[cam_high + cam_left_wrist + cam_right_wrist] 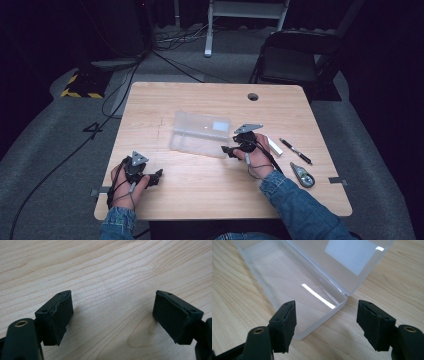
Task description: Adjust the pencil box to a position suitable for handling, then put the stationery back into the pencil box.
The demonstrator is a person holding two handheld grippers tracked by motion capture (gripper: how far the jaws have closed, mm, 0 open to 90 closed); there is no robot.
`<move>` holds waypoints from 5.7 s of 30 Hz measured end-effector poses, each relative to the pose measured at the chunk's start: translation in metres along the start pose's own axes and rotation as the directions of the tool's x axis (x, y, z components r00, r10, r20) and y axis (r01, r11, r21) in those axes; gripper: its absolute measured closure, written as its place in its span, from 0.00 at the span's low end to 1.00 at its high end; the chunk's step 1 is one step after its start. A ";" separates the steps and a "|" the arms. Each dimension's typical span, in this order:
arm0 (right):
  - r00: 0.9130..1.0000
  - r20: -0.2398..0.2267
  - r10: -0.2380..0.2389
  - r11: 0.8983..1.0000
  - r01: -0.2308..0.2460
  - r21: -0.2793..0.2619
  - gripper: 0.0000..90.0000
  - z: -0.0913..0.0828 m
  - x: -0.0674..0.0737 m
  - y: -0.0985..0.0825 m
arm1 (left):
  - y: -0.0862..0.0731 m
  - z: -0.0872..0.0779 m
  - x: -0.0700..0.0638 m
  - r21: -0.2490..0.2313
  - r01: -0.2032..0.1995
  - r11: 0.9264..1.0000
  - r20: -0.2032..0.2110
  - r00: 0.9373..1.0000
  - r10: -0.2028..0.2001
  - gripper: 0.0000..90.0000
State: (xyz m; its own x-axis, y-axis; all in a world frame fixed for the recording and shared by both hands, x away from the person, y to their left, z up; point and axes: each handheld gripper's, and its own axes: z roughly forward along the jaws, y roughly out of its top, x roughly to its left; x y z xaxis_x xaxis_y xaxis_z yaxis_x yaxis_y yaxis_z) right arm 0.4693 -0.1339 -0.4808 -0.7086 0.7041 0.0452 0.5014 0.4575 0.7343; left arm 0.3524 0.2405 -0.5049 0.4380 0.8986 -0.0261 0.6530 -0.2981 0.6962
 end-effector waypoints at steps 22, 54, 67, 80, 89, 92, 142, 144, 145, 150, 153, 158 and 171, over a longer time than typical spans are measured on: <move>0.999 0.000 -0.037 0.996 0.037 0.081 0.44 0.015 0.004 -0.003 | 0.001 0.000 0.002 0.001 -0.001 1.000 0.002 1.000 0.001 0.19; 0.984 -0.064 -0.165 0.978 0.171 0.116 0.42 -0.070 0.025 -0.077 | 0.001 0.001 0.000 -0.001 -0.007 1.000 -0.002 1.000 0.007 0.20; 0.987 -0.060 -0.149 0.977 0.156 0.145 0.41 -0.100 0.031 -0.102 | 0.010 0.010 -0.011 0.001 -0.039 0.999 0.035 0.999 0.039 0.19; 0.995 -0.043 -0.088 0.991 0.092 0.094 0.40 -0.118 0.017 -0.096 | 0.015 0.015 -0.016 -0.002 -0.053 0.999 0.045 0.998 0.053 0.19; 0.997 -0.016 -0.070 0.997 0.071 0.039 0.39 -0.136 0.010 -0.084 | 0.015 0.015 -0.016 0.001 -0.061 0.998 0.047 0.997 0.060 0.19; 0.998 -0.009 -0.067 0.997 0.067 0.029 0.40 -0.140 0.008 -0.081 | 0.015 0.015 -0.016 0.002 -0.058 0.998 0.052 0.997 0.058 0.19; 0.972 0.195 0.134 0.985 -0.153 0.085 0.68 -0.125 -0.136 -0.065 | 0.016 0.016 -0.017 -0.005 -0.052 0.999 0.047 0.998 0.052 0.19; 0.971 0.199 0.133 0.983 -0.154 0.095 0.69 -0.122 -0.139 -0.066 | 0.016 0.016 -0.017 -0.004 -0.052 0.999 0.047 0.998 0.052 0.19; 0.971 0.199 0.132 0.983 -0.154 0.099 0.69 -0.120 -0.140 -0.067 | 0.016 0.016 -0.017 -0.004 -0.052 0.999 0.047 0.998 0.052 0.19; 0.970 0.200 0.140 0.978 -0.166 0.122 0.72 -0.113 -0.148 -0.074 | 0.016 0.016 -0.017 -0.005 -0.053 0.999 0.047 0.997 0.053 0.19; 0.968 0.203 0.147 0.976 -0.176 0.131 0.74 -0.110 -0.150 -0.076 | 0.016 0.016 -0.016 0.000 -0.056 0.998 0.053 0.997 0.056 0.19; 0.970 0.194 0.143 0.975 -0.172 0.142 0.77 -0.105 -0.152 -0.077 | 0.019 0.018 -0.015 0.002 -0.059 0.998 0.047 0.997 0.059 0.19; 0.974 0.188 0.124 0.974 -0.156 0.163 0.89 -0.100 -0.157 -0.083 | 0.019 0.018 -0.016 0.001 -0.056 0.998 0.047 0.997 0.056 0.19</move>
State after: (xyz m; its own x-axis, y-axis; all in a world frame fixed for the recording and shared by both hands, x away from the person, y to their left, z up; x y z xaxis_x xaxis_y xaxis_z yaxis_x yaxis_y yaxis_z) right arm 0.4898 -0.3369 -0.4809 -0.5349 0.8449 0.0081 0.6800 0.4248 0.5976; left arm 0.3691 0.2150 -0.5047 0.5029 0.8641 -0.0209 0.6278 -0.3485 0.6960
